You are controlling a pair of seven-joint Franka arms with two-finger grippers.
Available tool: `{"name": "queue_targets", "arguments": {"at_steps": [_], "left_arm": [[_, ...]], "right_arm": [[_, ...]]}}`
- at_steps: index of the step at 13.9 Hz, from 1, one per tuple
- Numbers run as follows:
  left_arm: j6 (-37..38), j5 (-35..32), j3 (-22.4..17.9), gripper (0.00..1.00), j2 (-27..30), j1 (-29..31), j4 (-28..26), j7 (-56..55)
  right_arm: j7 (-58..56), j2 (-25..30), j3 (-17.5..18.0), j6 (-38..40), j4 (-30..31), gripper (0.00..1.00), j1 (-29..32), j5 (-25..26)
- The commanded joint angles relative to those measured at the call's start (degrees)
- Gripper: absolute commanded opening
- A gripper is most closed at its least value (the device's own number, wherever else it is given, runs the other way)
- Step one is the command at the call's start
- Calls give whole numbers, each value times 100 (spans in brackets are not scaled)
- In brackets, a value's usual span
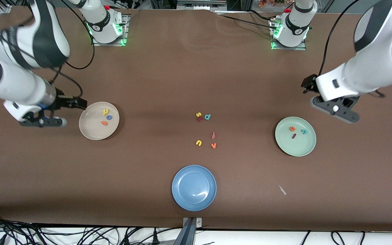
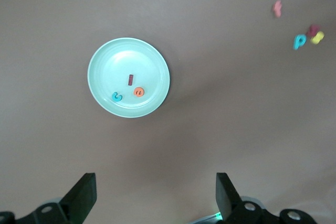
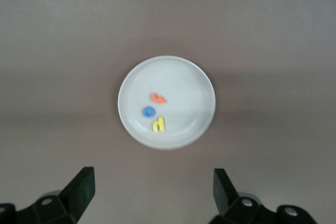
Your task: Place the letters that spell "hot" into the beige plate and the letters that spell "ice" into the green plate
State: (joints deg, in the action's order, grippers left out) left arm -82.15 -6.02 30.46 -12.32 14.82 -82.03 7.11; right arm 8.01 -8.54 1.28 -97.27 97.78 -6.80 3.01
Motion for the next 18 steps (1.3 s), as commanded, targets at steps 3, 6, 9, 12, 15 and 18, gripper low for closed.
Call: {"name": "queue_targets", "arguments": {"at_steps": [3, 6, 9, 12, 15, 18], "left_arm": [[-841, 926, -1742, 100, 1159, -575, -1110, -139], [-1726, 944, -2551, 100, 1768, -1243, -2073, -157], [-893, 875, -2774, 100, 1234, -1482, -1179, -183], [-811, 839, -2774, 100, 1170, -1455, -1070, -174], [-811, 839, -2756, 100, 1039, -1490, -869, -209], [-811, 839, -2756, 100, 1003, -1473, -815, -218]], "right_arm": [[-125, 888, -567, 814, 23, 100, -401, 121], [-247, 1029, -585, 465, -23, 100, -375, 68], [-274, 1161, -707, 445, 39, 100, -383, 15], [-405, 1152, -936, 454, 48, 100, -419, -327], [-476, 925, -955, 550, -66, 100, -410, -328], [-415, 678, -946, 806, -497, 100, -384, -363]]}}
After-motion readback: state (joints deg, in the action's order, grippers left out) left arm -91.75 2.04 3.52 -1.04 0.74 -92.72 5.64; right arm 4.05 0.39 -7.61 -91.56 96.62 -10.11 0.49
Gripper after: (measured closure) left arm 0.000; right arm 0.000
